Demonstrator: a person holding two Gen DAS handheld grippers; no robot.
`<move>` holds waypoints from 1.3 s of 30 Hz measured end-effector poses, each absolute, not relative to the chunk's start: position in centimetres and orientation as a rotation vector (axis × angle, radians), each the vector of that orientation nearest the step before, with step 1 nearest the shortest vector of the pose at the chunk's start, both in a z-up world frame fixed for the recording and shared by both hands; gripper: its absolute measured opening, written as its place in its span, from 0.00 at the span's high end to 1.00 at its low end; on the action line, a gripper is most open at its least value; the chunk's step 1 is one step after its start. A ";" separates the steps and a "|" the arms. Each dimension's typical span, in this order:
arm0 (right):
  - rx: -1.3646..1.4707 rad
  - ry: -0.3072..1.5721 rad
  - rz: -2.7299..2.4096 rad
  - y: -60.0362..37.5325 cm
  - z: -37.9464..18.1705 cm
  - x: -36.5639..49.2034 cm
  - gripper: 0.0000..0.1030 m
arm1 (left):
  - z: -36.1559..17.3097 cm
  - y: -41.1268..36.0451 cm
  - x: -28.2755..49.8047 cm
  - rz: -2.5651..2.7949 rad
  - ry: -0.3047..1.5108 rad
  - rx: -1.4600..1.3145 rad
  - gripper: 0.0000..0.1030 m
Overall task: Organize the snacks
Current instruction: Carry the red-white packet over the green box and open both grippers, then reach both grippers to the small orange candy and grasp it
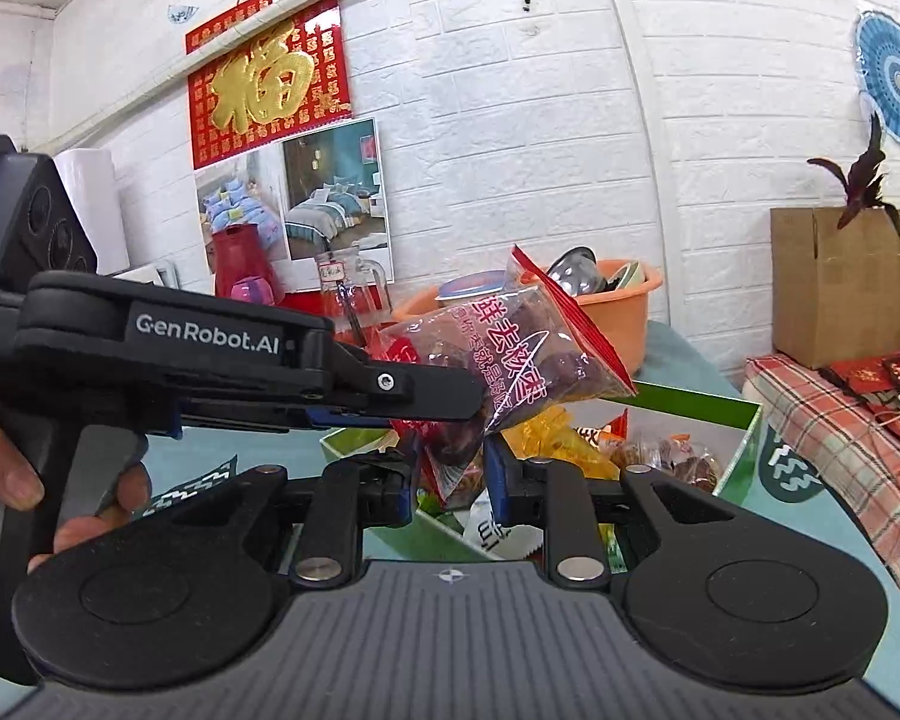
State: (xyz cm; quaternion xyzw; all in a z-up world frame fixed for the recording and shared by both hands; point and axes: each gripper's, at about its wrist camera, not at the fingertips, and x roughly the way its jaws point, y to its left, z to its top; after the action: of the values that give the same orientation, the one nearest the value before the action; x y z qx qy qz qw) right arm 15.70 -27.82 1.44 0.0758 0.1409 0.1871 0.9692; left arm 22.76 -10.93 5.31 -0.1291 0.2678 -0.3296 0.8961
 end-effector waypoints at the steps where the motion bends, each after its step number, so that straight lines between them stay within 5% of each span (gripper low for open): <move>1: 0.150 0.291 0.377 -27.7 1.3 16.3 0.60 | 5.2 -10.8 23.3 -0.675 0.561 -0.274 0.38; 9: 0.090 0.337 0.348 -26.3 -0.1 20.1 0.61 | 2.5 -10.2 26.5 -0.615 0.607 -0.262 0.35; 10: 0.078 0.355 0.351 -26.1 -0.6 20.6 0.61 | 1.9 -10.1 26.9 -0.596 0.615 -0.255 0.23; 11: 0.064 0.371 0.355 -25.9 -1.0 21.0 0.59 | 1.4 -10.0 27.0 -0.580 0.621 -0.249 0.00; 13: 0.022 0.385 0.329 -25.5 -1.8 21.2 0.50 | 0.6 -9.4 26.9 -0.538 0.616 -0.253 0.00; 14: -0.004 0.378 0.317 -25.3 -2.1 21.1 0.38 | 0.4 -9.1 26.7 -0.523 0.611 -0.256 0.00; 15: -0.024 0.369 0.314 -25.3 -2.4 20.8 0.12 | 0.4 -8.8 26.5 -0.521 0.597 -0.259 0.00; 17: -0.026 0.351 0.318 -25.4 -2.7 20.4 0.00 | 0.7 -8.5 25.9 -0.524 0.584 -0.259 0.00; 30: 0.037 0.329 0.303 -26.4 -0.2 14.5 0.00 | 4.4 -5.5 17.8 -0.421 0.565 -0.263 0.00; 39: 0.095 0.430 0.350 -26.4 -2.3 9.9 0.00 | 1.0 -3.9 15.0 -0.415 0.634 -0.267 0.00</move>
State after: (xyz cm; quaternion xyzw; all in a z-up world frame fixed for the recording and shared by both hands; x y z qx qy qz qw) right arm 9.86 -26.39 -2.31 0.0469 0.2121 0.1729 0.9607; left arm 14.99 -3.85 1.00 -0.1300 0.3085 -0.2021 0.9204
